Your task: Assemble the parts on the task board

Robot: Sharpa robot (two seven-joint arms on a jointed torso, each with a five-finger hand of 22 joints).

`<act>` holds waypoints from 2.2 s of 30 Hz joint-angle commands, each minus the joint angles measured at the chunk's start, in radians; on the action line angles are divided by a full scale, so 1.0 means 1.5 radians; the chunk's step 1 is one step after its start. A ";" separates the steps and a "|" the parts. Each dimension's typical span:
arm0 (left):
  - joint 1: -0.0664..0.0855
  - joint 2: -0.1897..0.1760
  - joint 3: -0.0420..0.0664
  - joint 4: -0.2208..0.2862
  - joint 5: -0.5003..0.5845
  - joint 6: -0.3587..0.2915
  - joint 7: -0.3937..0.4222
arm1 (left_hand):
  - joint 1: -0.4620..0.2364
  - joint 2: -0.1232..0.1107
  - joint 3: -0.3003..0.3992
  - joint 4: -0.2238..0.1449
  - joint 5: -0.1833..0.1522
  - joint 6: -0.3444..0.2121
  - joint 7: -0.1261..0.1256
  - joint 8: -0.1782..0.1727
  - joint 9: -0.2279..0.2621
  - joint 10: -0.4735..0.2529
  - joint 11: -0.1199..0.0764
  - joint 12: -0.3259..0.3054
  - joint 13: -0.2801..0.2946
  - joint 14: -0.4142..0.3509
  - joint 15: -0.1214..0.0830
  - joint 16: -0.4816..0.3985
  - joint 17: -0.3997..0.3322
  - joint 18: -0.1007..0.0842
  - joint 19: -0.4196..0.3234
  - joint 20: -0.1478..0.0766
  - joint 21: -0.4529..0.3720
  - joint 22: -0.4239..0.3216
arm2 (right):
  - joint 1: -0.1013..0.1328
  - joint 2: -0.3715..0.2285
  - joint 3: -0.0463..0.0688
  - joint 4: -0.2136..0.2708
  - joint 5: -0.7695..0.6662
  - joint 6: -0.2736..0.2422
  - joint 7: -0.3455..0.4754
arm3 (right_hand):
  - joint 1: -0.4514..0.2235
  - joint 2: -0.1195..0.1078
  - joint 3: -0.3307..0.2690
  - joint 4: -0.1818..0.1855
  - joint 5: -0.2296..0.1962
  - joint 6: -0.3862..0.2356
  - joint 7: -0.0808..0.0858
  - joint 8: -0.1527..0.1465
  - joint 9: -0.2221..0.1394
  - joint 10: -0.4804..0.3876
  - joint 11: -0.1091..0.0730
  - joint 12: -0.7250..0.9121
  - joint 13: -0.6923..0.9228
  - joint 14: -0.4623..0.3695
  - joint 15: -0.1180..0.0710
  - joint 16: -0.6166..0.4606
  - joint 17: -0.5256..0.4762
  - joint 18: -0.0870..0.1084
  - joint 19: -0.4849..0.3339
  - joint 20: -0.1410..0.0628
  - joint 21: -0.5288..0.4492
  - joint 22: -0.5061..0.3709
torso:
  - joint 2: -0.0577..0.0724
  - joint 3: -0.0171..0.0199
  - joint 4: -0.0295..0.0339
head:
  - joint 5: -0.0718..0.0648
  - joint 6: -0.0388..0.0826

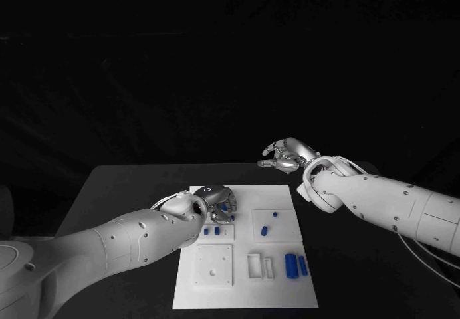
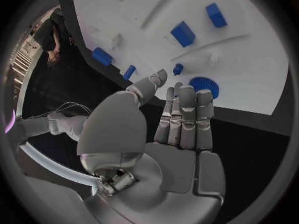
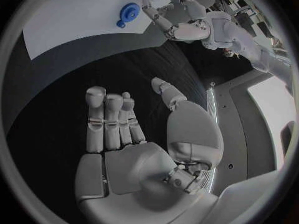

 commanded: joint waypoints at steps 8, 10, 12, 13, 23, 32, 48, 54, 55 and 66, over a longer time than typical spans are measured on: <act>-0.009 0.014 0.000 -0.022 -0.009 0.000 0.003 | 0.005 -0.001 0.000 0.007 0.000 -0.003 0.000 0.000 -0.007 0.000 0.006 -0.007 -0.005 0.015 -0.001 0.013 0.005 0.046 0.013 0.001 0.010 0.012 | 0.000 -0.001 0.000 0.006 -0.002 0.007 0.006 | -0.002 0.005 0.001 0.003 0.002 0.000 0.003 0.000 -0.001 -0.007 0.000 0.005 -0.001 0.004 -0.003 -0.002 -0.001 0.067 0.001 -0.005 -0.004 0.001 | 0.002 -0.0007 -0.0011 | -0.004 -0.001; -0.011 0.015 0.000 -0.028 -0.009 -0.005 0.005 | 0.006 0.000 0.000 0.007 0.001 -0.002 0.000 0.000 -0.008 0.003 0.006 -0.007 -0.006 0.017 -0.002 0.016 0.006 0.047 0.015 0.000 0.012 0.012 | 0.000 -0.002 0.000 0.007 -0.003 0.006 0.006 | -0.002 0.005 0.001 0.003 0.002 0.000 0.003 0.000 -0.001 -0.007 0.000 0.005 -0.001 0.004 -0.003 -0.002 -0.001 0.067 0.001 -0.005 -0.004 0.001 | 0.001 -0.0006 -0.0013 | -0.003 -0.002; -0.013 0.018 0.000 -0.033 -0.009 -0.008 0.006 | 0.006 0.002 0.000 0.008 0.002 -0.002 0.000 0.001 -0.008 0.004 0.006 -0.008 -0.007 0.017 -0.002 0.017 0.006 0.047 0.015 0.000 0.013 0.012 | 0.000 -0.002 0.000 0.008 -0.003 0.006 0.005 | -0.002 0.005 0.001 0.003 0.002 0.000 0.003 0.000 -0.001 -0.007 0.000 0.005 -0.002 0.004 -0.003 -0.002 -0.001 0.067 0.001 -0.005 -0.004 0.001 | 0.001 -0.0002 -0.0014 | -0.003 -0.003; -0.013 0.019 0.000 -0.036 -0.009 -0.010 0.008 | 0.007 0.003 0.001 0.008 0.002 -0.002 0.000 0.001 -0.009 0.004 0.006 -0.008 -0.007 0.018 -0.002 0.018 0.007 0.047 0.016 0.000 0.013 0.012 | 0.000 -0.002 0.000 0.008 -0.003 0.006 0.005 | -0.002 0.005 0.001 0.003 0.002 0.000 0.003 0.000 -0.001 -0.007 0.000 0.005 -0.002 0.004 -0.003 -0.002 -0.001 0.067 0.001 -0.005 -0.004 0.001 | 0.002 -0.0004 -0.0017 | -0.003 -0.003; -0.016 0.028 0.000 -0.055 -0.008 0.004 0.007 | 0.007 0.008 0.001 0.009 0.003 0.000 0.000 0.003 -0.012 0.009 0.005 -0.011 -0.010 0.023 -0.003 0.026 0.010 0.050 0.020 0.000 0.018 0.013 | 0.000 -0.003 0.000 0.014 -0.005 0.006 0.004 | -0.001 0.005 0.001 0.003 0.002 0.000 0.003 0.000 -0.001 -0.007 0.000 0.005 -0.002 0.004 -0.003 -0.002 -0.001 0.067 0.001 -0.005 -0.004 0.001 | 0.001 0.0000 -0.0018 | -0.004 -0.008; -0.023 0.036 0.000 -0.072 -0.005 0.002 0.011 | 0.006 0.016 0.000 0.010 0.003 0.008 0.003 0.009 -0.013 0.020 0.003 -0.009 -0.010 0.028 -0.004 0.035 0.014 0.051 0.023 -0.001 0.023 0.013 | 0.000 -0.004 0.000 0.019 -0.006 0.006 0.004 | -0.001 0.005 0.001 0.003 0.002 0.000 0.003 0.000 -0.001 -0.007 0.000 0.005 -0.002 0.005 -0.003 -0.002 -0.001 0.067 0.001 -0.005 -0.004 0.002 | 0.001 -0.0001 -0.0012 | -0.006 -0.009; -0.027 0.045 0.000 -0.080 0.000 0.004 0.010 | 0.002 0.023 -0.003 0.011 0.001 0.013 0.002 0.013 -0.018 0.035 -0.001 -0.008 -0.011 0.034 -0.008 0.050 0.019 0.053 0.027 -0.004 0.031 0.013 | 0.002 -0.004 0.000 0.023 -0.007 0.006 0.003 | -0.001 0.005 0.001 0.003 0.002 0.001 0.003 0.000 -0.001 -0.006 0.000 0.006 -0.002 0.005 -0.003 -0.002 -0.001 0.067 0.001 -0.005 -0.004 0.002 | 0.001 -0.0001 -0.0017 | -0.012 -0.012; -0.027 0.049 0.000 -0.085 0.000 0.007 0.008 | 0.001 0.025 -0.003 0.011 0.001 0.014 0.002 0.014 -0.019 0.038 -0.002 -0.008 -0.011 0.036 -0.009 0.054 0.021 0.053 0.028 -0.005 0.033 0.013 | 0.002 -0.003 0.000 0.025 -0.009 0.006 0.003 | -0.001 0.006 0.001 0.003 0.001 0.001 0.003 0.000 -0.001 -0.006 0.000 0.006 -0.003 0.005 -0.003 -0.002 -0.001 0.067 0.001 -0.005 -0.004 0.002 | 0.000 0.0000 -0.0013 | -0.012 -0.012; -0.027 0.049 0.000 -0.087 0.000 0.006 0.007 | 0.001 0.025 -0.003 0.011 0.001 0.014 0.002 0.014 -0.020 0.038 -0.002 -0.008 -0.011 0.037 -0.009 0.055 0.021 0.054 0.029 -0.005 0.034 0.013 | 0.002 -0.003 0.000 0.025 -0.009 0.006 0.003 | -0.001 0.006 0.001 0.003 0.001 0.001 0.003 0.000 -0.001 -0.006 0.000 0.006 -0.003 0.005 -0.003 -0.002 -0.001 0.067 0.001 -0.005 -0.004 0.002 | 0.000 0.0001 -0.0013 | -0.012 -0.012; -0.028 0.057 0.000 -0.102 0.003 0.010 0.007 | -0.001 0.028 -0.004 0.012 0.000 0.011 0.003 0.014 -0.025 0.039 -0.002 -0.012 -0.013 0.044 -0.009 0.064 0.023 0.055 0.032 -0.006 0.037 0.012 | 0.003 -0.004 0.000 0.029 -0.009 0.006 0.002 | -0.001 0.005 0.001 0.003 0.001 0.001 0.003 0.001 -0.001 -0.006 0.000 0.006 -0.003 0.005 -0.003 -0.002 -0.001 0.067 0.002 -0.005 -0.004 0.002 | 0.001 0.0005 -0.0013 | -0.013 -0.011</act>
